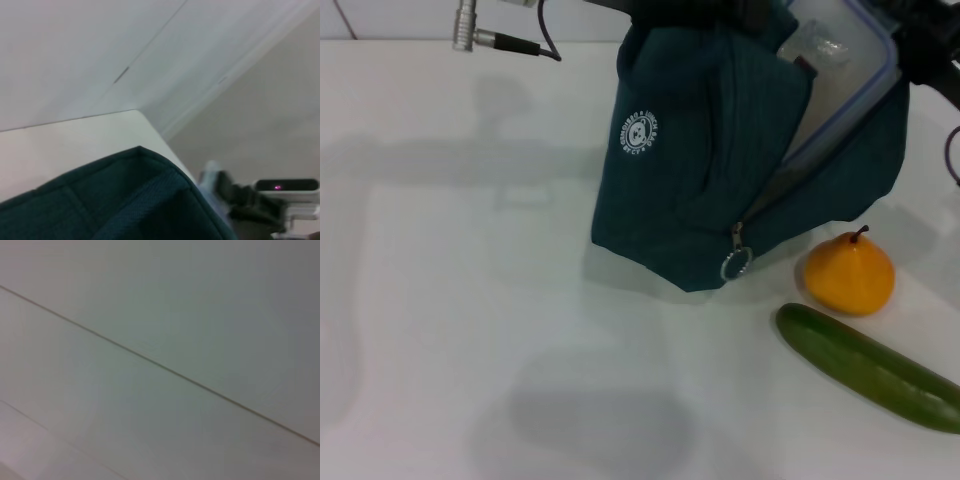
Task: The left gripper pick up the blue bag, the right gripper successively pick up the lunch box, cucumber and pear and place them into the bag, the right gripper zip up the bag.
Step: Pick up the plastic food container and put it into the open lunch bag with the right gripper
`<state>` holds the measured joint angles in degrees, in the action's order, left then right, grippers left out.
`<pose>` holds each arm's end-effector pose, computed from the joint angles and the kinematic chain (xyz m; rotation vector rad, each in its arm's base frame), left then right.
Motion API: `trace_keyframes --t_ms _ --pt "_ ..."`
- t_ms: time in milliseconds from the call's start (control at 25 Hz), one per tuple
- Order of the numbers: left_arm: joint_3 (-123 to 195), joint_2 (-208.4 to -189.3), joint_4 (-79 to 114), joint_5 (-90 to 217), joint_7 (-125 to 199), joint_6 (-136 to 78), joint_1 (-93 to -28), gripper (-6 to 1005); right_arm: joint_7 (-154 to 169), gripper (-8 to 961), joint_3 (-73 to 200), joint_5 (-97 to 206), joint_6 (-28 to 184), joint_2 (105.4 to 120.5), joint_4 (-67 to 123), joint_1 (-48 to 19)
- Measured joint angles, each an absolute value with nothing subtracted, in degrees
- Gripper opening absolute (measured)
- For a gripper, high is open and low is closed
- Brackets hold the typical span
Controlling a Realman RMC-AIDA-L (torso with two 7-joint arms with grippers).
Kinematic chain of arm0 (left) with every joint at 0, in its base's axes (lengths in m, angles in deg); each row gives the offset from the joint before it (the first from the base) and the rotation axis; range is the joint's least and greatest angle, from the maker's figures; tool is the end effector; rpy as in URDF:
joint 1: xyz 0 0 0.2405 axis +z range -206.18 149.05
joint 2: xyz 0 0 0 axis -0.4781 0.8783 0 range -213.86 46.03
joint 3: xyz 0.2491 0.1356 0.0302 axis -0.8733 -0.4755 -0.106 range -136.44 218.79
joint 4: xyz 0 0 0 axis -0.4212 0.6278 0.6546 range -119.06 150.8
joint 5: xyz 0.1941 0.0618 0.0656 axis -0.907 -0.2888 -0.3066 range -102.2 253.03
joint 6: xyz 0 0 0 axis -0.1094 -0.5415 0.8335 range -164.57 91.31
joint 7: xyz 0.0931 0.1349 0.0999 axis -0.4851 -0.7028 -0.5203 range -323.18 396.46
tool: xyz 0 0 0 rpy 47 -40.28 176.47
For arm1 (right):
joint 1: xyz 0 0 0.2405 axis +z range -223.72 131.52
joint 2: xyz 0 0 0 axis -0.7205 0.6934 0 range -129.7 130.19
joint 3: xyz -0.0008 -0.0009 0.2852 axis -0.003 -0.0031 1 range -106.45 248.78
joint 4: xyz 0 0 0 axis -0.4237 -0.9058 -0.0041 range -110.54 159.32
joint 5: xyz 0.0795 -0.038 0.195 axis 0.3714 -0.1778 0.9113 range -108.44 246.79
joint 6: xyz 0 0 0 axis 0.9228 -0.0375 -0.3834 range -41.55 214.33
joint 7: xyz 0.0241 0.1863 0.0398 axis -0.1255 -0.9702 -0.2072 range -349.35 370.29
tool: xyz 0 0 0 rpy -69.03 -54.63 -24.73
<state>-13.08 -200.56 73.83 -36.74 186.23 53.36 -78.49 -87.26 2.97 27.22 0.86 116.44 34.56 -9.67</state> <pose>-0.0790 0.4355 -0.0201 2.7452 1.3662 0.6270 0.2043 0.4182 -0.0203 -1.9709 1.4050 1.7982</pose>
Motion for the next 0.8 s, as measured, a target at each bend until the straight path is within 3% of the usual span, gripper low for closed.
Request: trace_keyframes --t_ms 800 --pt "-13.2 -200.53 72.65 -33.0 183.05 55.44 -76.81 52 -87.49 97 -6.25 27.26 3.39 116.39 36.62 -8.76"
